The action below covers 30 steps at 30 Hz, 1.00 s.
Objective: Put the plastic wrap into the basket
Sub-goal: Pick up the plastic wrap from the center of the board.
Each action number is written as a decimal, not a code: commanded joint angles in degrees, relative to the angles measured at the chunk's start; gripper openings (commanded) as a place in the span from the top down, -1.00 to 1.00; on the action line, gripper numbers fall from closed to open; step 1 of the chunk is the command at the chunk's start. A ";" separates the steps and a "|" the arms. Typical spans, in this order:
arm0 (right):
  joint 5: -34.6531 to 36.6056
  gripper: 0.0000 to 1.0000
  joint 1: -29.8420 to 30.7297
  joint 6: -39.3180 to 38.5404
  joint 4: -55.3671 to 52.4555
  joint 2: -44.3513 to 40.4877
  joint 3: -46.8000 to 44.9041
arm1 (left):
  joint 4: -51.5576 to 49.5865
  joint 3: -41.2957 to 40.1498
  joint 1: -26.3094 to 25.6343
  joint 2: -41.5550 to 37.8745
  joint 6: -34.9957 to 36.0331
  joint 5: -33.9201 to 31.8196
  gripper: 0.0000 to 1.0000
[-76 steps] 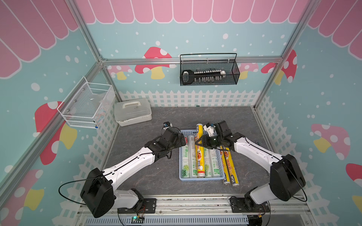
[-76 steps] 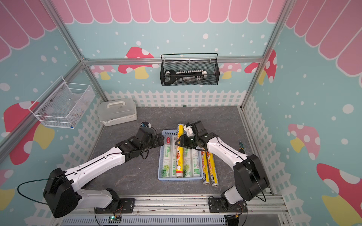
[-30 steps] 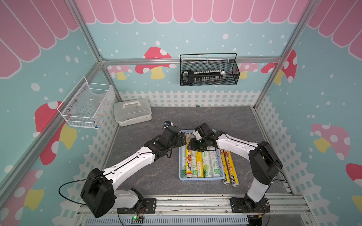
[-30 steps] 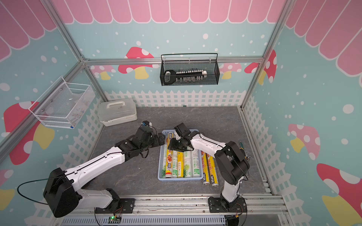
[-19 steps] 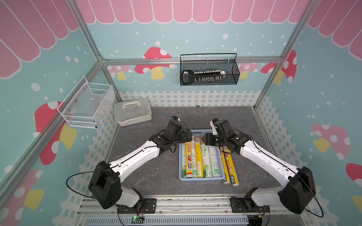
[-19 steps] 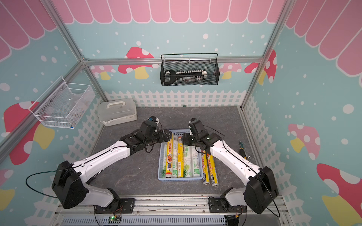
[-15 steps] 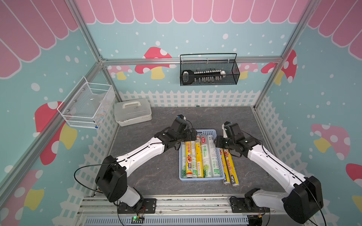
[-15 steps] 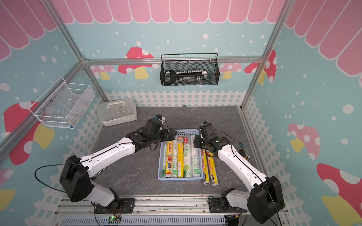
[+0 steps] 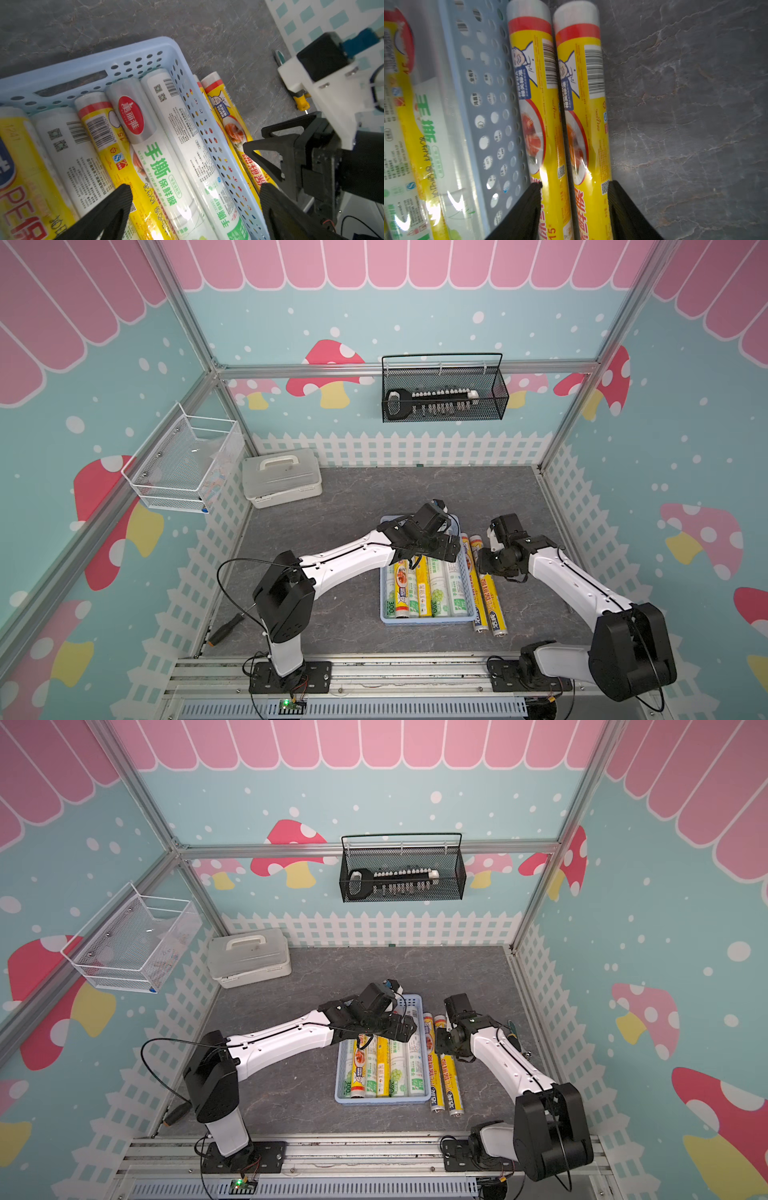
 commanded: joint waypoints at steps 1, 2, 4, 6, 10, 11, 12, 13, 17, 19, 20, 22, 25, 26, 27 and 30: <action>1.96 -0.09 -0.22 -3.29 -1.92 2.25 0.04 | -1.94 2.82 -0.12 0.80 1.57 -0.07 -0.98; 2.47 -0.09 -0.15 -3.69 -2.01 2.99 0.25 | -2.05 3.26 -0.18 1.10 1.64 0.03 -0.98; 2.50 -0.09 -0.22 -4.60 -1.75 4.50 0.58 | -2.27 3.94 -0.20 1.54 1.75 0.22 -0.98; 2.92 -0.09 -0.20 -4.87 -2.54 6.49 1.65 | -2.50 4.38 -0.20 1.88 1.81 0.26 -0.97; 2.79 -0.08 -0.22 -5.37 -1.86 8.91 1.95 | -3.15 4.96 -0.20 2.17 2.18 -0.05 -0.97; 3.27 -0.08 -0.19 -5.51 -1.92 9.41 2.06 | -3.17 4.97 -0.20 2.17 2.27 -0.29 -0.98; 3.86 -0.08 -0.22 -5.72 -2.09 9.86 2.18 | -3.29 5.01 -0.20 2.17 2.28 -0.39 -0.98; 4.02 -0.08 -0.17 -6.08 -2.06 10.30 2.25 | -3.35 5.05 -0.20 2.17 2.27 -0.56 -0.98; 4.01 -0.08 -0.15 -7.05 -1.95 12.43 2.96 | -3.35 5.27 -0.21 2.25 2.36 -0.88 -0.98; 4.06 -0.09 -0.17 -7.35 -1.75 13.55 3.25 | -3.52 5.47 -0.20 2.34 2.35 -0.91 -0.98; 3.94 -0.10 -0.27 -7.49 -1.73 14.12 3.53 | -3.50 5.52 -0.15 2.48 2.23 -0.91 -0.98; 3.20 -0.10 -0.23 -7.79 -1.75 15.25 4.08 | -3.52 5.73 -0.20 2.61 2.36 -0.76 -0.98; 2.26 -0.10 -0.50 -7.97 -1.92 16.94 4.68 | -3.61 5.90 -0.20 2.61 2.45 -0.97 -0.97; 1.98 -0.10 -0.59 -8.05 -2.03 17.40 4.86 | -3.67 5.88 -0.19 2.61 2.50 -1.08 -0.97; 1.47 -0.11 -0.76 -8.39 -1.88 17.83 4.91 | -3.76 5.76 -0.11 2.61 2.54 -1.24 -0.98; 1.04 -0.08 -1.49 -8.24 -2.42 19.30 5.11 | -3.88 5.70 -0.11 2.61 2.63 -1.28 -0.98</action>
